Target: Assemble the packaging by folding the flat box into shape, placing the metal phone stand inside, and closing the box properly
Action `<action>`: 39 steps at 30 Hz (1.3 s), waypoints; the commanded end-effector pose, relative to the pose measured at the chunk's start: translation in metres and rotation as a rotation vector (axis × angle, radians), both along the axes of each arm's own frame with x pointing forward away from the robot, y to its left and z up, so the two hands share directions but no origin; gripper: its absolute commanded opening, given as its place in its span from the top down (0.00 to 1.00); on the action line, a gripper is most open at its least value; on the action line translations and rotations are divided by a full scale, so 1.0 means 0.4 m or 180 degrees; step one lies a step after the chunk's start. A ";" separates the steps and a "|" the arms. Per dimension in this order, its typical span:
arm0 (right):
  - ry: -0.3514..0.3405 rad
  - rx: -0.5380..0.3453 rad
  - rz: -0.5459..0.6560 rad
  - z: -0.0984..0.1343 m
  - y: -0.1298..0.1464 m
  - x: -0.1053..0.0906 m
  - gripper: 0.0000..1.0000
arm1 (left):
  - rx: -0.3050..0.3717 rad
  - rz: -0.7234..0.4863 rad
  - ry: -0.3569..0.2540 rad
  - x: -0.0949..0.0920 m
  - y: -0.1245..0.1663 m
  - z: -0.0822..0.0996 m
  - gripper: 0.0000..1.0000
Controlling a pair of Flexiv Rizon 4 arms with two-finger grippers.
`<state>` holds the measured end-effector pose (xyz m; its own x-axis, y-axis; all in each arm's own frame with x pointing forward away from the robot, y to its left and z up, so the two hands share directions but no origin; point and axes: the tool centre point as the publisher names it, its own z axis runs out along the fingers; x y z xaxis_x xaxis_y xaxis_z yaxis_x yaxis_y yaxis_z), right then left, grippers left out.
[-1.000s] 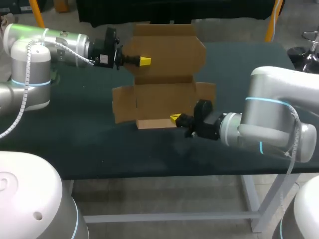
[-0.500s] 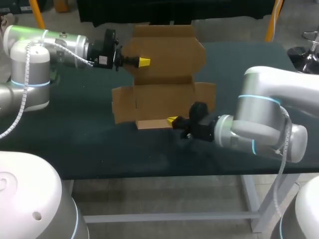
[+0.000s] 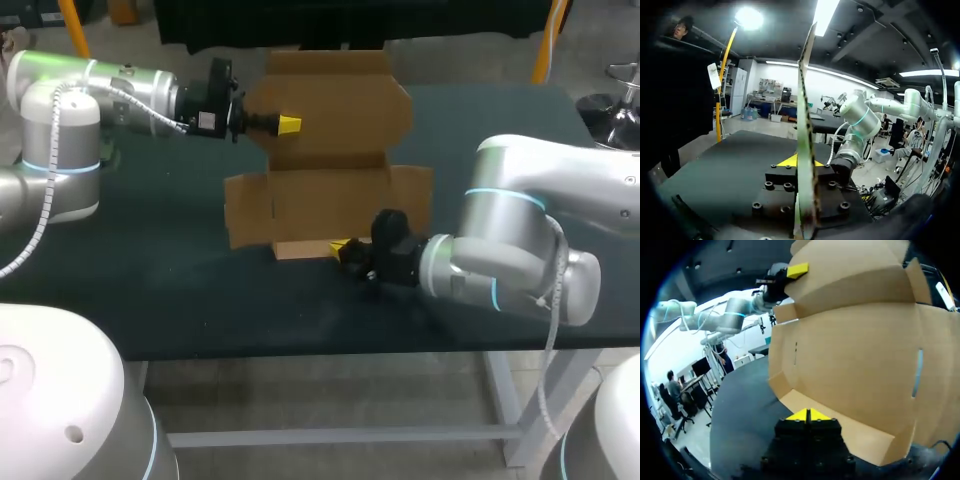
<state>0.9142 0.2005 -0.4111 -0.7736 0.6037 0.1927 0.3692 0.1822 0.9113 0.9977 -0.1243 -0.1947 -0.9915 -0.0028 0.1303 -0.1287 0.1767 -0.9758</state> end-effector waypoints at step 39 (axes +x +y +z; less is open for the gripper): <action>0.0077 -0.0193 -0.0224 -0.060 0.045 0.021 1.00 | 0.0000 -0.0020 0.0002 0.001 0.005 -0.004 1.00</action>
